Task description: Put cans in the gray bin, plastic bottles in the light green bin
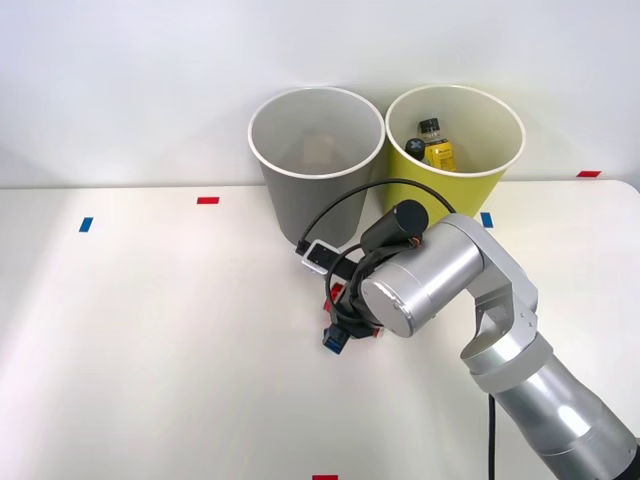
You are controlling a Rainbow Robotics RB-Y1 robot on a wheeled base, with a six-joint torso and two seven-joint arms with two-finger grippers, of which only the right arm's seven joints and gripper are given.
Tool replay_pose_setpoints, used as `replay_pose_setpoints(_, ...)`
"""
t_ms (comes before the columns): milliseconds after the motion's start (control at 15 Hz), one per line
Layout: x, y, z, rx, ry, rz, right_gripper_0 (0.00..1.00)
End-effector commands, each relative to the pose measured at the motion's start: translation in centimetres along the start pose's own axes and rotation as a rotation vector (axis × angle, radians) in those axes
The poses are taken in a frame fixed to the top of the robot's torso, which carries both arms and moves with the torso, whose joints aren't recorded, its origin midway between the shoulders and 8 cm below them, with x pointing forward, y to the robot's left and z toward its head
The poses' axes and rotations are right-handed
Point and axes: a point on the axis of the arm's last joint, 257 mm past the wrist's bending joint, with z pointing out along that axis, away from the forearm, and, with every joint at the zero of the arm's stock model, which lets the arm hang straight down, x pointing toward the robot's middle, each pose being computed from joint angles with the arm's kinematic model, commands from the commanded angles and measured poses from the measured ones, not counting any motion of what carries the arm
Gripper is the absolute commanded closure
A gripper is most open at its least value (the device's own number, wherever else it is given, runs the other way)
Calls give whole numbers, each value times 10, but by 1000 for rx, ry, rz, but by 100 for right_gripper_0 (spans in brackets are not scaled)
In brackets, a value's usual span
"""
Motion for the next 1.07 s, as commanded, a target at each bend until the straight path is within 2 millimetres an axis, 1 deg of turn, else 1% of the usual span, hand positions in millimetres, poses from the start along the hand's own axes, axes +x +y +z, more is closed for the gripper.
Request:
replay_pose_setpoints(67, 5, -4, 17, 11, 6, 10, 0)
replay_pose_setpoints(400, 9, -5, 19, 14, 18, 8, 0)
replay_pose_setpoints(467, 9, -5, 19, 12, 18, 5, 25)
replay_pose_setpoints(533, 9, -5, 19, 14, 18, 6, 77)
replay_pose_setpoints(600, 9, -5, 19, 14, 18, 9, 97)
replay_pose_setpoints(667, 8, -4, 19, 11, 16, 7, 100)
replay_pose_setpoints(800, 5, 0, 20, -1, 10, 8, 100)
replay_pose_setpoints(1067, 3, 3, 20, -8, 6, 9, 100)
